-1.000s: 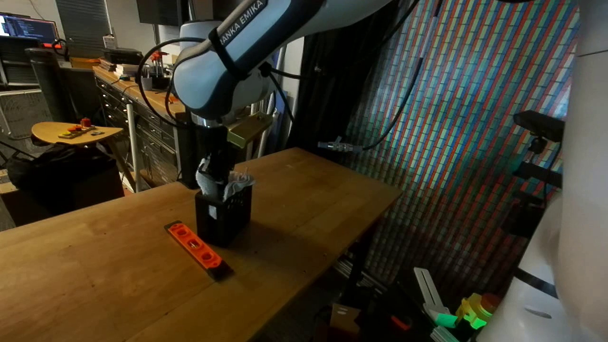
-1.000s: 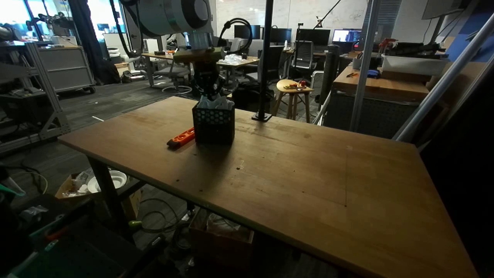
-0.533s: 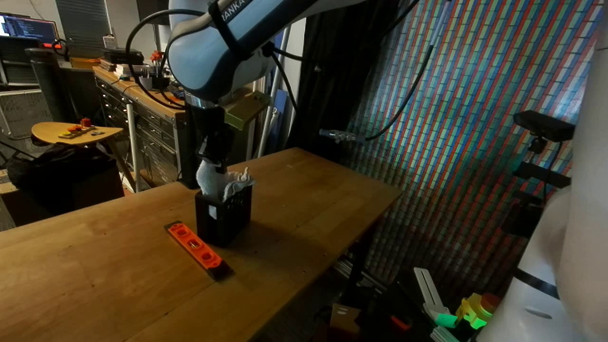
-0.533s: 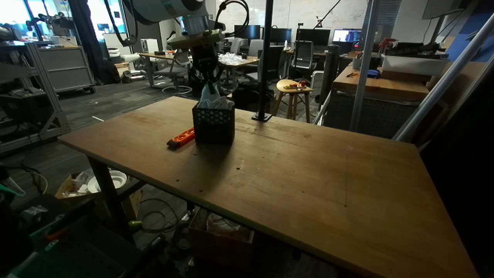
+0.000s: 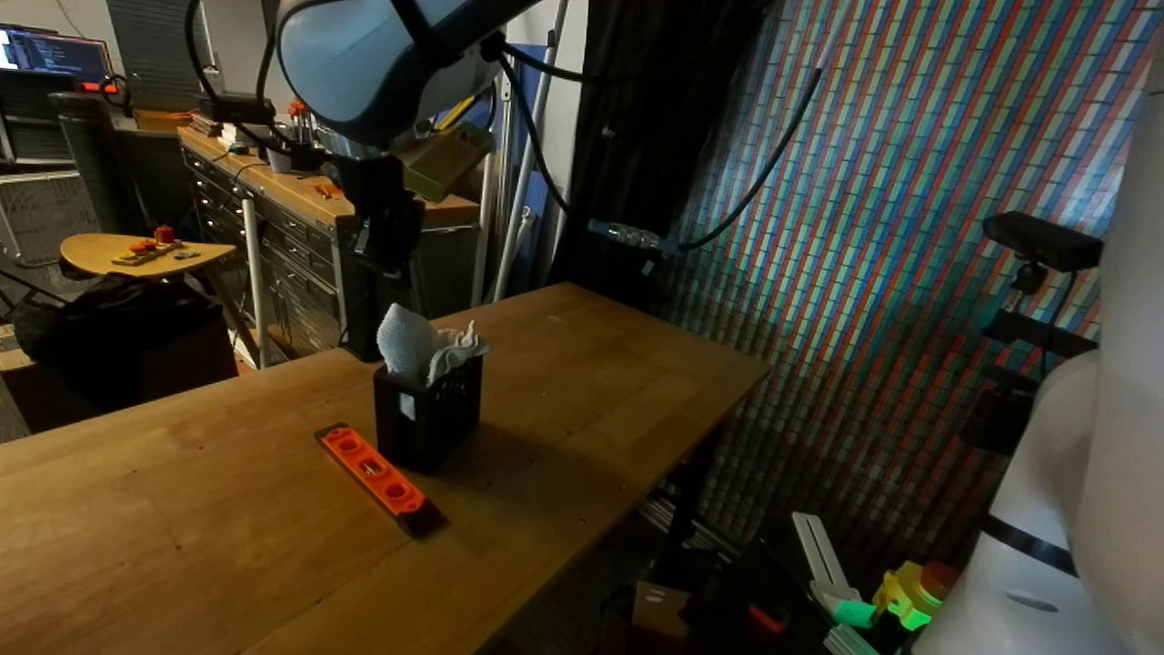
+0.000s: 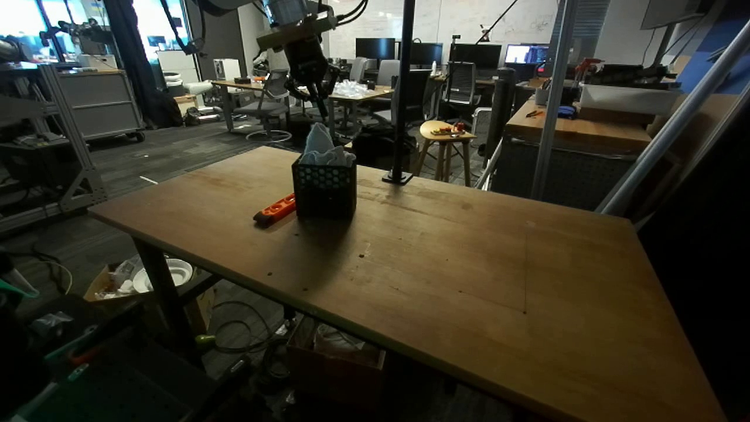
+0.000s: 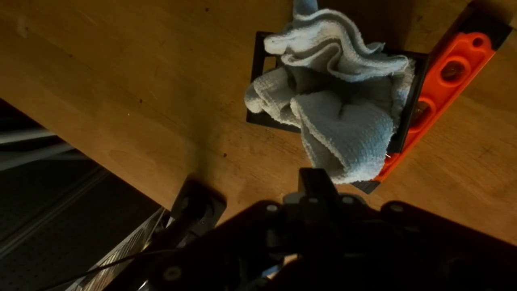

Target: Put the cloth in the box

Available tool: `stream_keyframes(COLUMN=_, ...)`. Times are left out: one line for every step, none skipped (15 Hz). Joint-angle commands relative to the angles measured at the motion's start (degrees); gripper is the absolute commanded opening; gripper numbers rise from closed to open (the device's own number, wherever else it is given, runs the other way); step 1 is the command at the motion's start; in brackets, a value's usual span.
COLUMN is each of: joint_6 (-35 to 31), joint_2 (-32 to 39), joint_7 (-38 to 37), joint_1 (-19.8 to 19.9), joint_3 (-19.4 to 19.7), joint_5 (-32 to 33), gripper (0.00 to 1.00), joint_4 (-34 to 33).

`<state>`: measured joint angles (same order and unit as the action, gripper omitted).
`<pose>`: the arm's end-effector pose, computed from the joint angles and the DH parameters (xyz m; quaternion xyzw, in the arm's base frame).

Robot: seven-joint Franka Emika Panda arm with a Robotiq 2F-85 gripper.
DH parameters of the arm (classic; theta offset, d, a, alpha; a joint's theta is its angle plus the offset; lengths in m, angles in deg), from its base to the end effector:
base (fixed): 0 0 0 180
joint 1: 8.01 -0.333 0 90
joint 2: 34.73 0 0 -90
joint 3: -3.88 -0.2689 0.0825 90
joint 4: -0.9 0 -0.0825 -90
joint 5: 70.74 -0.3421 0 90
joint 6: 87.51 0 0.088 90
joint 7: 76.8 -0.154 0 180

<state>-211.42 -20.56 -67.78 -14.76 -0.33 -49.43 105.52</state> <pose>0.5842 0.0825 0.3401 0.9519 0.2638 0.0474 0.1484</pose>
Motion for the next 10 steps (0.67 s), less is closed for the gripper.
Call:
stream_keyframes(joint_6=2.05, joint_2=2.07, joint_7=0.17, joint_1=-1.11, joint_3=-0.31, joint_5=1.31, gripper=0.02, joint_4=-4.34)
stream_keyframes(joint_6=1.98, joint_2=2.52, joint_7=0.22, joint_1=-1.24, joint_3=-0.43, joint_5=1.05, gripper=0.02, joint_4=-4.75)
stream_keyframes(joint_6=1.7, joint_2=3.03, joint_7=0.2, joint_1=-1.34, joint_3=-0.51, joint_5=0.83, gripper=0.02, joint_4=-5.05)
stream_keyframes(joint_6=1.37, joint_2=3.49, joint_7=0.24, joint_1=-1.35, joint_3=-0.59, joint_5=0.48, gripper=0.02, joint_4=-5.21)
stream_keyframes(joint_6=1.15, joint_2=3.87, joint_7=0.27, joint_1=-1.36, joint_3=-0.66, joint_5=0.29, gripper=0.02, joint_4=-5.28)
stream_keyframes(joint_6=0.97, joint_2=4.3, joint_7=0.24, joint_1=-1.35, joint_3=-0.67, joint_5=0.17, gripper=0.02, joint_4=-5.31)
stream_keyframes(joint_6=0.73, joint_2=4.61, joint_7=0.29, joint_1=-1.27, joint_3=-0.68, joint_5=-0.04, gripper=0.02, joint_4=-5.16)
stream_keyframes(joint_6=0.58, joint_2=4.9, joint_7=0.31, joint_1=-1.21, joint_3=-0.64, joint_5=-0.12, gripper=0.02, joint_4=-5.01)
stream_keyframes(joint_6=0.19, joint_2=5.13, joint_7=0.31, joint_1=-1.03, joint_3=-0.56, joint_5=-0.3, gripper=0.02, joint_4=-4.56)
stream_keyframes(joint_6=-0.04, joint_2=5.22, joint_7=0.34, joint_1=-0.9, joint_3=-0.53, joint_5=-0.5, gripper=0.02, joint_4=-4.23)
